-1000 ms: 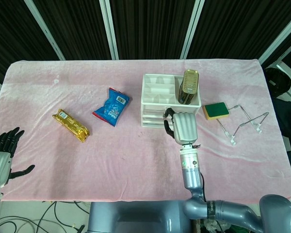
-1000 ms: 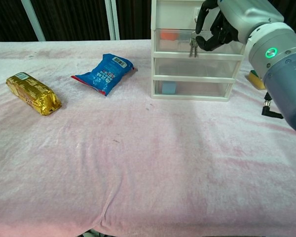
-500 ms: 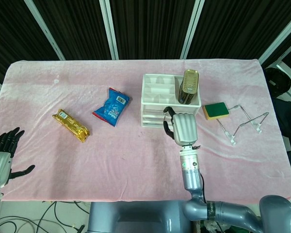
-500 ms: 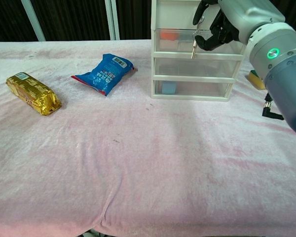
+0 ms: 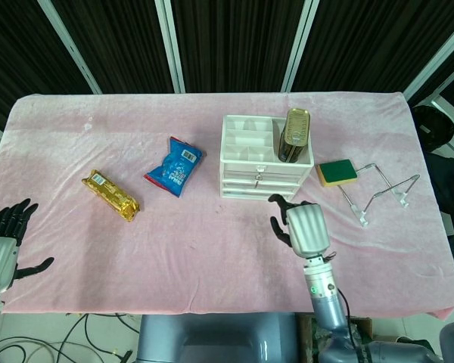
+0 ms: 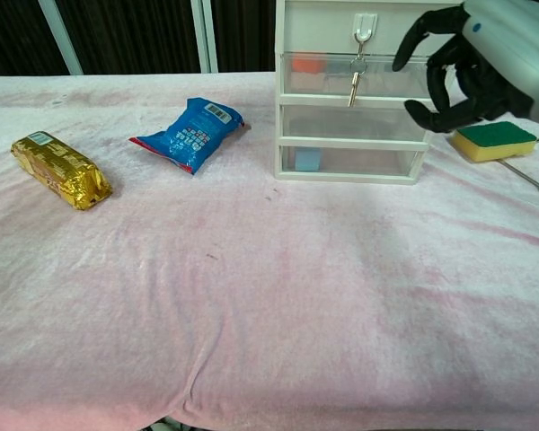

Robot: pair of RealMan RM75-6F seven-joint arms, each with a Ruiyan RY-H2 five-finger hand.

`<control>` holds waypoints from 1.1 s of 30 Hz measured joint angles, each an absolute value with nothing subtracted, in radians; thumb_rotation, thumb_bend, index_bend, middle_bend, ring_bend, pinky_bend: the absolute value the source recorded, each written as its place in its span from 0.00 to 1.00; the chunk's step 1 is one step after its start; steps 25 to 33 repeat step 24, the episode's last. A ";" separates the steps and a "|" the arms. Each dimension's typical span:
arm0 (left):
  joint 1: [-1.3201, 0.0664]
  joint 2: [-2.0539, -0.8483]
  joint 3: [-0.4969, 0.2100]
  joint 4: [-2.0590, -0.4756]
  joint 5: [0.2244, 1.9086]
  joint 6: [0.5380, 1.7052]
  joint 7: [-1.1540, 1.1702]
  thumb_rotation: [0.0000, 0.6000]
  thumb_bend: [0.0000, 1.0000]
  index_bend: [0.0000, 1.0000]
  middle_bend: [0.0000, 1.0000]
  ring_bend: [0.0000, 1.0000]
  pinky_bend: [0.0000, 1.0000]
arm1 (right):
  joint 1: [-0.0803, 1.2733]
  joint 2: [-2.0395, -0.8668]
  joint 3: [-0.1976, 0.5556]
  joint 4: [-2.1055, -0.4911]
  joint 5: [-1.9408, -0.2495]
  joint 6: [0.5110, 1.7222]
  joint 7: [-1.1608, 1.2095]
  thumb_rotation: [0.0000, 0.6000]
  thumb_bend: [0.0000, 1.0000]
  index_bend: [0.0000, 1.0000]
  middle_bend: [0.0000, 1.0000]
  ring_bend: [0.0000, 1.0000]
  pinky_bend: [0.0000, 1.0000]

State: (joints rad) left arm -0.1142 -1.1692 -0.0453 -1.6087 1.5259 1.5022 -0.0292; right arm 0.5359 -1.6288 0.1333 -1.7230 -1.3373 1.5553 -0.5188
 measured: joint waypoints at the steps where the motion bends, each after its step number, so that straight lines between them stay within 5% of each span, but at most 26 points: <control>1: -0.114 -1.169 -0.045 -1.609 1.526 1.503 -0.027 1.00 0.00 0.00 0.00 0.00 0.00 | 0.522 -1.607 0.112 -1.735 -1.349 1.561 -0.516 1.00 0.32 0.28 0.39 0.50 0.38; 8: -0.111 -1.168 -0.041 -1.608 1.528 1.505 0.002 1.00 0.00 0.00 0.00 0.00 0.00 | 0.405 -1.418 -0.046 -1.798 -1.408 1.599 -0.483 1.00 0.22 0.00 0.02 0.01 0.13; 18: -0.108 -1.158 -0.034 -1.611 1.522 1.497 0.083 1.00 0.00 0.00 0.00 0.00 0.00 | 0.237 -1.208 -0.178 -1.839 -1.433 1.686 -0.370 1.00 0.17 0.00 0.00 0.00 0.10; 33: -0.106 -1.158 -0.029 -1.611 1.522 1.494 0.117 1.00 0.00 0.00 0.00 0.00 0.00 | 0.173 -1.178 -0.186 -1.787 -1.479 1.737 -0.262 1.00 0.17 0.00 0.00 0.00 0.10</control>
